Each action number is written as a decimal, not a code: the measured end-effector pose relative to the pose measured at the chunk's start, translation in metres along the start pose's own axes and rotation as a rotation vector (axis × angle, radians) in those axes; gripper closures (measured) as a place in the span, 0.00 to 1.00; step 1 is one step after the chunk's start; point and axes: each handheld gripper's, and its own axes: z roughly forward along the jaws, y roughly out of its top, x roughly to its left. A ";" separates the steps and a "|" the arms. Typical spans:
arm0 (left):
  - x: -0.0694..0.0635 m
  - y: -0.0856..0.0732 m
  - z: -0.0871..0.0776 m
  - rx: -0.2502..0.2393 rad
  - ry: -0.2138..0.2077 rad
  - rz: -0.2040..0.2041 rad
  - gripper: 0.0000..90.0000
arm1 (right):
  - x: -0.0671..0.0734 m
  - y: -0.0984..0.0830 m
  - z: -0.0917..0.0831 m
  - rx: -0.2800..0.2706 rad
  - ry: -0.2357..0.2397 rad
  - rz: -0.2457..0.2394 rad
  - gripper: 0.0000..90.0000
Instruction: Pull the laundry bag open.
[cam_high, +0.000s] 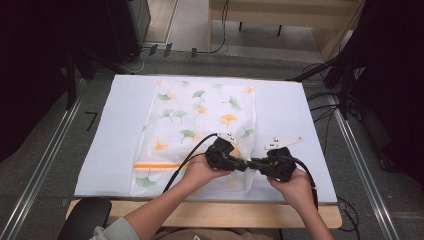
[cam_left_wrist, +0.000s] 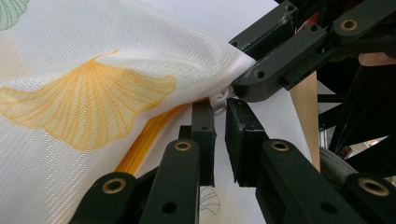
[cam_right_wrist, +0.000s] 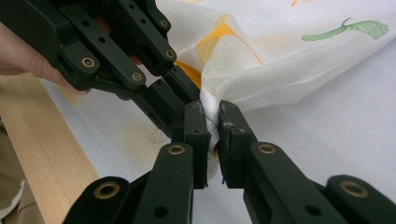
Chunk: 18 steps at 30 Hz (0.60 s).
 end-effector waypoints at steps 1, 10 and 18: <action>0.000 0.000 0.000 0.001 -0.001 -0.003 0.94 | 0.000 0.000 0.000 0.001 0.001 -0.001 0.95; 0.001 0.000 -0.003 0.007 0.013 -0.012 1.00 | -0.001 -0.001 0.001 0.002 0.003 0.000 0.95; 0.002 0.000 -0.007 0.003 0.013 0.000 1.00 | -0.001 -0.001 0.001 0.014 -0.003 -0.012 0.95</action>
